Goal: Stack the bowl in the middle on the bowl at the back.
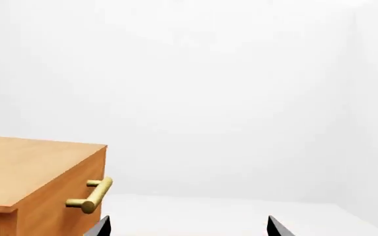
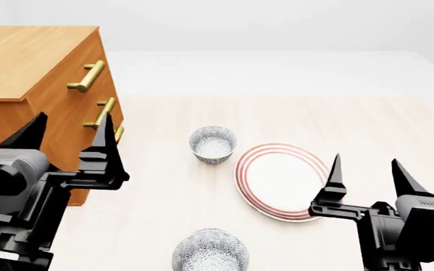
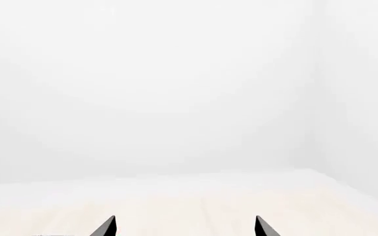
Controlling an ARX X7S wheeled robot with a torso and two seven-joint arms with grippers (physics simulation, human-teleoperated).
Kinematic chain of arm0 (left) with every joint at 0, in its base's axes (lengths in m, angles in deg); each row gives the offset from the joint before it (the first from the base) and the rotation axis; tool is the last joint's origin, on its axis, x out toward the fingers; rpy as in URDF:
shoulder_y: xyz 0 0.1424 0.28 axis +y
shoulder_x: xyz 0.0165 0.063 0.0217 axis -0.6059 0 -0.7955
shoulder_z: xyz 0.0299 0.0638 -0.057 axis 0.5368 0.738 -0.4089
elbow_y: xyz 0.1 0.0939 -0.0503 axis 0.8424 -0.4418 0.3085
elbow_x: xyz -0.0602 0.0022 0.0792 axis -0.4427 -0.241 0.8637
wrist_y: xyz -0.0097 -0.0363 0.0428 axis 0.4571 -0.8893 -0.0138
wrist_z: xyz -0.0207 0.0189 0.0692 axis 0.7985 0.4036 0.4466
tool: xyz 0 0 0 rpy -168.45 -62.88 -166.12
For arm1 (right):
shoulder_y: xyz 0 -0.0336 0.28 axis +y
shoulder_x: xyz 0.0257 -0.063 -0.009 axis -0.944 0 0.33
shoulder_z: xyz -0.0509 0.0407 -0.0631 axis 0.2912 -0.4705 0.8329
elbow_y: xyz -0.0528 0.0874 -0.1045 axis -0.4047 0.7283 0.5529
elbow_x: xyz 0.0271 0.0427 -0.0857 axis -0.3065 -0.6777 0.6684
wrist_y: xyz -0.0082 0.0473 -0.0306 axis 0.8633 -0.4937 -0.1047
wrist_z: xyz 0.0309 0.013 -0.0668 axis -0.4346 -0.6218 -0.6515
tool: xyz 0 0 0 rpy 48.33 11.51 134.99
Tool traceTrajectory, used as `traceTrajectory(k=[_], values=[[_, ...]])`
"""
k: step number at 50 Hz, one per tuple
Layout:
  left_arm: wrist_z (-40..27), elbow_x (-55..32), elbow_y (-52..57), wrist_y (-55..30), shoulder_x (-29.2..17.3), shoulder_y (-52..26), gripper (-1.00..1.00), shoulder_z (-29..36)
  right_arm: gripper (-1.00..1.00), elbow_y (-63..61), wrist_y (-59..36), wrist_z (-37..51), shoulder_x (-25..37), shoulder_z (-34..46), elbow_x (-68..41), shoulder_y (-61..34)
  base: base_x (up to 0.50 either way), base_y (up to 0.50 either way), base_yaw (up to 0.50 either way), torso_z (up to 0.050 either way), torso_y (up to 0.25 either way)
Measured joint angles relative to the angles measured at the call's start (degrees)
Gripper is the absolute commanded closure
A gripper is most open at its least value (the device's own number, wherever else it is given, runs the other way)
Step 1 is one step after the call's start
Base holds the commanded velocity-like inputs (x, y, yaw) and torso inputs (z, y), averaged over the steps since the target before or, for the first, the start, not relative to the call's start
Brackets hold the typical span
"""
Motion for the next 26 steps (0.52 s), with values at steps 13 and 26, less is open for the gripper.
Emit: traceTrajectory(k=[13,26], values=[[-3.8,9.6,0.9,6.7,1.9,5.9,-1.00,-5.3,-1.00,-13.3,-3.1,3.7,2.3,-2.5,-0.1,3.0,0.00,0.00,0.00,0.000,0.000],[-4.2,12.8,1.8,13.4,3.3,12.3,-1.00,-9.9,-1.00,-20.3,5.8,26.9,22.7,13.8,-1.2,-1.0,0.00,0.00,0.00,0.000,0.000]])
